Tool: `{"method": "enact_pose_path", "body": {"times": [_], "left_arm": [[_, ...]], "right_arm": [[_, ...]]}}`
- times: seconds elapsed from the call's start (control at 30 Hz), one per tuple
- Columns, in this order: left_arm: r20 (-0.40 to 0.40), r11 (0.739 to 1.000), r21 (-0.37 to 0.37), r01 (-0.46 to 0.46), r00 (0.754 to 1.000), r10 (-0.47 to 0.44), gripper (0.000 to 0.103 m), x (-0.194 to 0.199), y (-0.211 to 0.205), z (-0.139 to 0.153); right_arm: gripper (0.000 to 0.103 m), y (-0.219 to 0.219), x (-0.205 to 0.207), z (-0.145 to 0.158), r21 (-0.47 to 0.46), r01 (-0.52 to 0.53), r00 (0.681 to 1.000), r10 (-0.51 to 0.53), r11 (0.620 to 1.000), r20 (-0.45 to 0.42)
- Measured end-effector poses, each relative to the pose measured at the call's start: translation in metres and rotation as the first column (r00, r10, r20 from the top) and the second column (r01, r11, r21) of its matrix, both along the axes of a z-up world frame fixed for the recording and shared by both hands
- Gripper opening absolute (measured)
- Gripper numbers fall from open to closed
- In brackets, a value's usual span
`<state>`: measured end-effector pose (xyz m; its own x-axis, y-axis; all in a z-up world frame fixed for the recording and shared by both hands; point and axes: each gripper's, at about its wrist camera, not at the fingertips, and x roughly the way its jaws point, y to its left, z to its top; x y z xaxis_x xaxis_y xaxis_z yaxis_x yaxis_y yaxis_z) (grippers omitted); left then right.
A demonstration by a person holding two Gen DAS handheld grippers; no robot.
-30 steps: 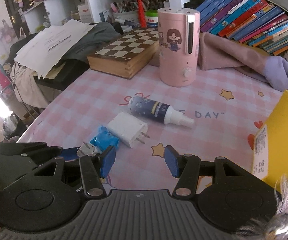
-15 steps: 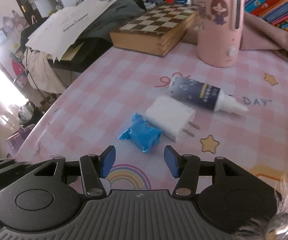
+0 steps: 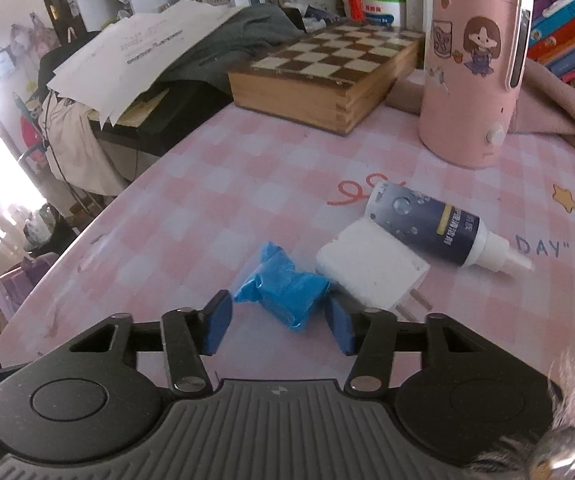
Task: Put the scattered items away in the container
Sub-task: 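Grasp the blue pouch with right tool while left tool lifts the plug adapter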
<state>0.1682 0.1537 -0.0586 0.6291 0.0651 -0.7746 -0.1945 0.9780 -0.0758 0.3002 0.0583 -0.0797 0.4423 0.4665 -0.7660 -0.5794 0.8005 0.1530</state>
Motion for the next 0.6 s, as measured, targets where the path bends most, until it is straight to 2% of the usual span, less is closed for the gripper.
{"method": "enact_pose_path", "body": {"times": [0.07,0.17,0.6], "left_arm": [[0.009,1.0,-0.001,0.013,1.0,-0.013,0.025,0.001,-0.003,0.002],[0.022,1.0,-0.004,0.029,0.999,-0.029,0.025,0.002,-0.007,0.004],[0.092,0.992,-0.009,0.123,0.988,-0.121,0.025,-0.007,-0.04,0.021]], "right_arm": [[0.039,-0.002,-0.001,0.002,0.003,-0.001,1.0,0.001,1.0,0.008],[0.036,-0.009,-0.006,0.008,0.01,-0.011,1.0,0.01,1.0,0.026],[0.036,-0.062,-0.039,0.035,0.03,0.044,0.998,-0.046,0.999,0.043]]}}
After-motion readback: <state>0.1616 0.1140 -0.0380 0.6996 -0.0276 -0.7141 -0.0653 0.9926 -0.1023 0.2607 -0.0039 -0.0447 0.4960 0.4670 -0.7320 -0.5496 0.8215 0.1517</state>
